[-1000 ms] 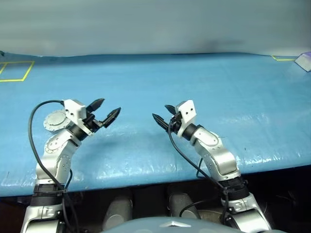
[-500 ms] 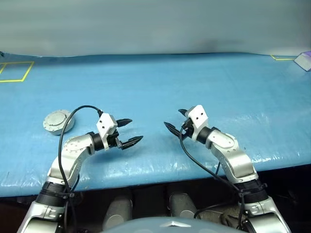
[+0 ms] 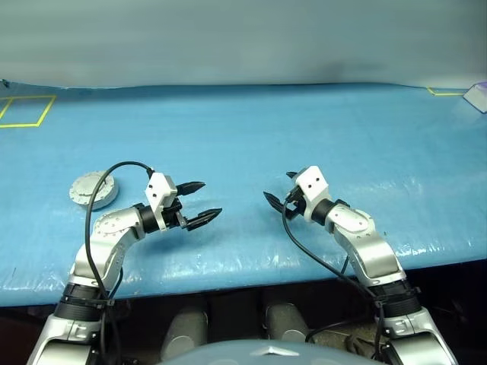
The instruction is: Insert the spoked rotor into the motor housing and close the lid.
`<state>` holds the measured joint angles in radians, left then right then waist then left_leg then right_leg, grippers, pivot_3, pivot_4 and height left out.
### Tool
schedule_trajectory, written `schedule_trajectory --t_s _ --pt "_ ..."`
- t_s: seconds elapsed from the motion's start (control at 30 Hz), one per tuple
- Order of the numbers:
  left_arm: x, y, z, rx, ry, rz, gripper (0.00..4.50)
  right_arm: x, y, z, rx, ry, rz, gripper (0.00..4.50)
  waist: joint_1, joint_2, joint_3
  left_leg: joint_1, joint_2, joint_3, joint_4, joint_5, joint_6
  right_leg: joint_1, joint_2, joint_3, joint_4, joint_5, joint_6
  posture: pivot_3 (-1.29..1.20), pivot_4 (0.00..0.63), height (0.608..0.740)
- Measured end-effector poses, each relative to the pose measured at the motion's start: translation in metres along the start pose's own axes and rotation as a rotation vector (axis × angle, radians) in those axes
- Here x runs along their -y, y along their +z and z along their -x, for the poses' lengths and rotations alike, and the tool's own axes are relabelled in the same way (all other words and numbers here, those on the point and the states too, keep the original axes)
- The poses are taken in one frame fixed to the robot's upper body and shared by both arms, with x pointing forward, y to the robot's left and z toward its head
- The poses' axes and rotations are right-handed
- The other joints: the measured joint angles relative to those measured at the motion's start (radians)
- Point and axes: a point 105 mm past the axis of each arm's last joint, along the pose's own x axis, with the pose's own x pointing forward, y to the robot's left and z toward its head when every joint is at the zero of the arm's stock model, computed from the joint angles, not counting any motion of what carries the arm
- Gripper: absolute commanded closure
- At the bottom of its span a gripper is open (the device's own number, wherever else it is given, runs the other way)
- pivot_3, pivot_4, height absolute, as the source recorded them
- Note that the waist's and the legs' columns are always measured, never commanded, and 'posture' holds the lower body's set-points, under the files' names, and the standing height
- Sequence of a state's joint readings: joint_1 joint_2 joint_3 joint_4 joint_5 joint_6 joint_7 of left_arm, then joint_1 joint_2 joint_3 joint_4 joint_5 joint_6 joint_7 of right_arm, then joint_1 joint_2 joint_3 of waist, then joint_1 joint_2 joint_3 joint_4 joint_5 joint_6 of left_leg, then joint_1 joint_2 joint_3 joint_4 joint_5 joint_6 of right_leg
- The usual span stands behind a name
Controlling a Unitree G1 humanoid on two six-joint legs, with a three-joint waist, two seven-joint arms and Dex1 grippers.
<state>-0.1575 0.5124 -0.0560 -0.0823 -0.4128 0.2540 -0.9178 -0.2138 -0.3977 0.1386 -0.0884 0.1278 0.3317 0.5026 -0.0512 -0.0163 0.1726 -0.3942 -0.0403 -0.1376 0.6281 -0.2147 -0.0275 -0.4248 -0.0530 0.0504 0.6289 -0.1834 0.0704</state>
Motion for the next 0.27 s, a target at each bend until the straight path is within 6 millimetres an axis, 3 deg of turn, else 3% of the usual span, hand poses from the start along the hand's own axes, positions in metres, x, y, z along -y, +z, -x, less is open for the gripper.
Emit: schedule_trajectory --t_s 0.27 --pt "0.0007 -0.0043 0.0017 -0.013 0.007 0.005 0.0 -0.0009 0.0001 -0.0008 0.002 0.0 -0.003 0.05 0.002 0.0 0.0 0.0 0.0 0.0 0.0 0.0 0.0 0.0 0.0 0.0 0.0 0.0 0.0 0.0 0.15 0.74"
